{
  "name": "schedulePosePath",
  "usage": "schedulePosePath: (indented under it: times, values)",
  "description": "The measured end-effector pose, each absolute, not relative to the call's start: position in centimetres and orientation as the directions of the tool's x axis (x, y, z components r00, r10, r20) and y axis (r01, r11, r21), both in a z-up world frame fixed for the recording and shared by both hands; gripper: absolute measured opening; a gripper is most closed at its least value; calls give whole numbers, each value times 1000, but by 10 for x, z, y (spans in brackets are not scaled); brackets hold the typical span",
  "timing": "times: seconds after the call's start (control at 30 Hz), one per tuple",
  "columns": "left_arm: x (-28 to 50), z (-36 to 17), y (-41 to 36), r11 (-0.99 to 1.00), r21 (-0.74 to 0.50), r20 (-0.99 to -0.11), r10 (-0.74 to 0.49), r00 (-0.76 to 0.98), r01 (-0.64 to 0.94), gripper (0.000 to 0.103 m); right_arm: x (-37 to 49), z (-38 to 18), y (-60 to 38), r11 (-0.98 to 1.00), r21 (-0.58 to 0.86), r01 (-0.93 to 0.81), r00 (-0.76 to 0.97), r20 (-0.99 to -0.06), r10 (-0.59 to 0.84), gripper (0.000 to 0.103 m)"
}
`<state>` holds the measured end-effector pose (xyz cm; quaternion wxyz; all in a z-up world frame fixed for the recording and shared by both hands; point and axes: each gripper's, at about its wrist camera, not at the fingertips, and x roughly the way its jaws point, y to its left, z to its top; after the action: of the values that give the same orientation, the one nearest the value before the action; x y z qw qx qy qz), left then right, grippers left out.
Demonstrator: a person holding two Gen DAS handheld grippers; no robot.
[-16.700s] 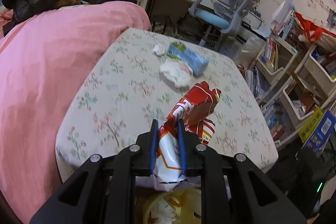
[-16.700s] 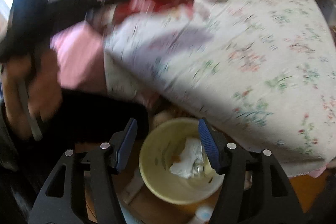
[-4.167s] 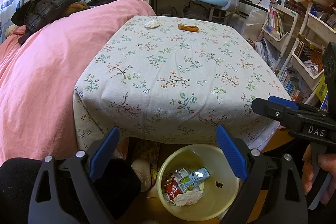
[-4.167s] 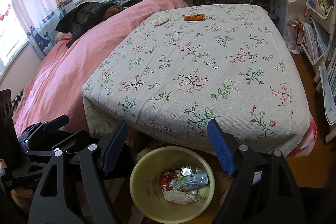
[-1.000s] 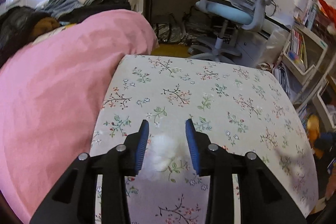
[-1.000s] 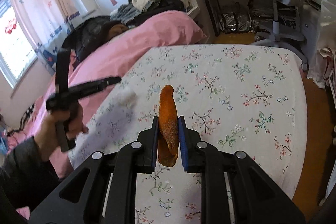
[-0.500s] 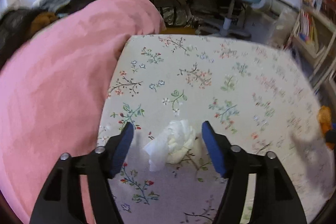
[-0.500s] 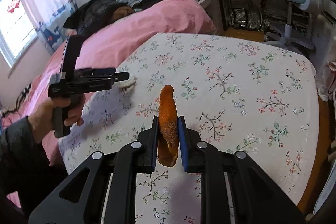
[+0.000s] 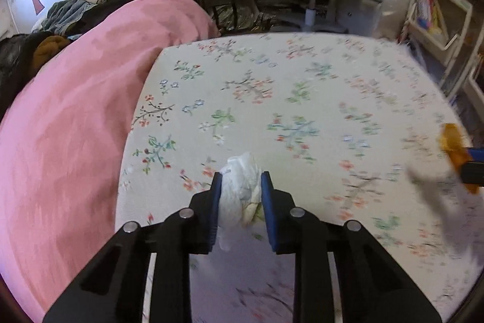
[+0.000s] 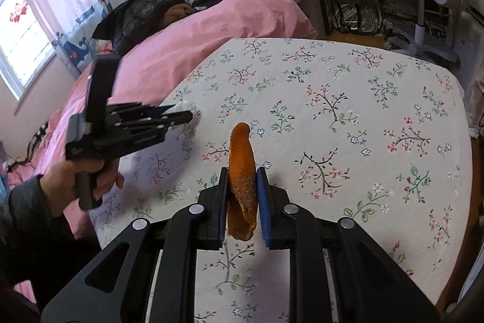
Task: Collect trash
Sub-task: 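Lift the orange peel and white tissue above the table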
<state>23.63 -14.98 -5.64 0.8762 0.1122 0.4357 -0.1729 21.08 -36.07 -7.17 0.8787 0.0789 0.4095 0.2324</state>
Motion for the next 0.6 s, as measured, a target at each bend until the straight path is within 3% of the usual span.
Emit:
schedulePosePath:
  times: [0.3,0.6]
  values:
    - [180,-10,-158,909,-59,-713,-328,620,413,26,180,-54,-360,869,358,-341,600,-629,495,17]
    - [120,-1,-165,912,-23,-670,-318,671,410,26,131,-42,-358,860,384,-335,639,-578,507,17]
